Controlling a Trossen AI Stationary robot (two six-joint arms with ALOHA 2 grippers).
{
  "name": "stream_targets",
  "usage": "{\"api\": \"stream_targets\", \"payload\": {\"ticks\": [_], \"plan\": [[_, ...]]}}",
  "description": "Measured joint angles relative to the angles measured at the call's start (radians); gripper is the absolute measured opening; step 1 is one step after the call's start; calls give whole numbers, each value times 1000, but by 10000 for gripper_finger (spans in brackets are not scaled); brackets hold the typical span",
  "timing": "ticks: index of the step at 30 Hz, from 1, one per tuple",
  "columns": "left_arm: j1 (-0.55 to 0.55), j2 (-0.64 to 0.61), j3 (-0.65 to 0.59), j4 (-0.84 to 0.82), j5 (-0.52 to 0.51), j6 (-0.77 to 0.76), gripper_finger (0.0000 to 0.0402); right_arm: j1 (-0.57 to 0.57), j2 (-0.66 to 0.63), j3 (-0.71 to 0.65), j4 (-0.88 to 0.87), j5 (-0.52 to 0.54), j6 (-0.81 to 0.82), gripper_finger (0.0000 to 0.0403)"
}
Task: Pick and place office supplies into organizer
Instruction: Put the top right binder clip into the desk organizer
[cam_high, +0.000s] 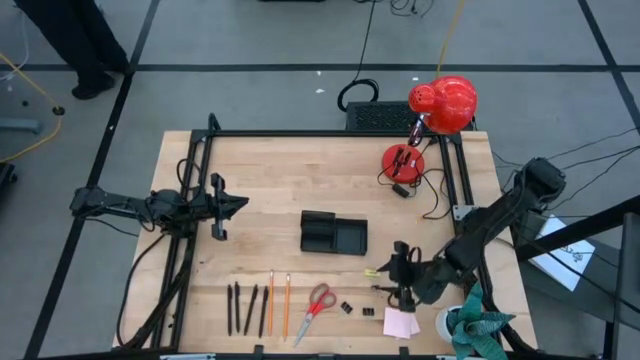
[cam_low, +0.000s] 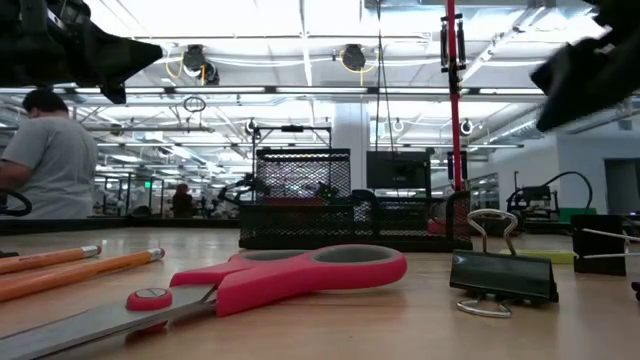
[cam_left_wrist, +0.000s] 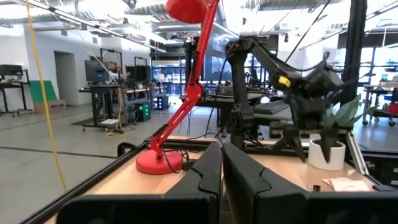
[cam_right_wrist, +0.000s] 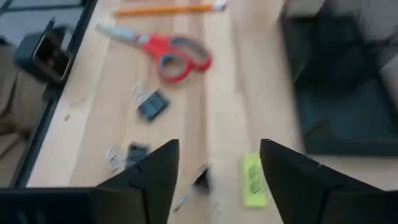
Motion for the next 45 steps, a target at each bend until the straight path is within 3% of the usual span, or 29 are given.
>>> {"api": "stream_targets", "payload": {"ticks": [7,13,24,45], "plan": [[0,0,0,0,0,0,24,20,68,0,-24,-49,67,244],[0,0,0,0,0,-6,24,18,97,0,-117,-49,102,229],[0,0,0,-1,0,0,24,10,154,0,-139,-73,91,205],[0,0,0,0,0,7,24,10,158,-1,-73,-42,-59,200]]}}
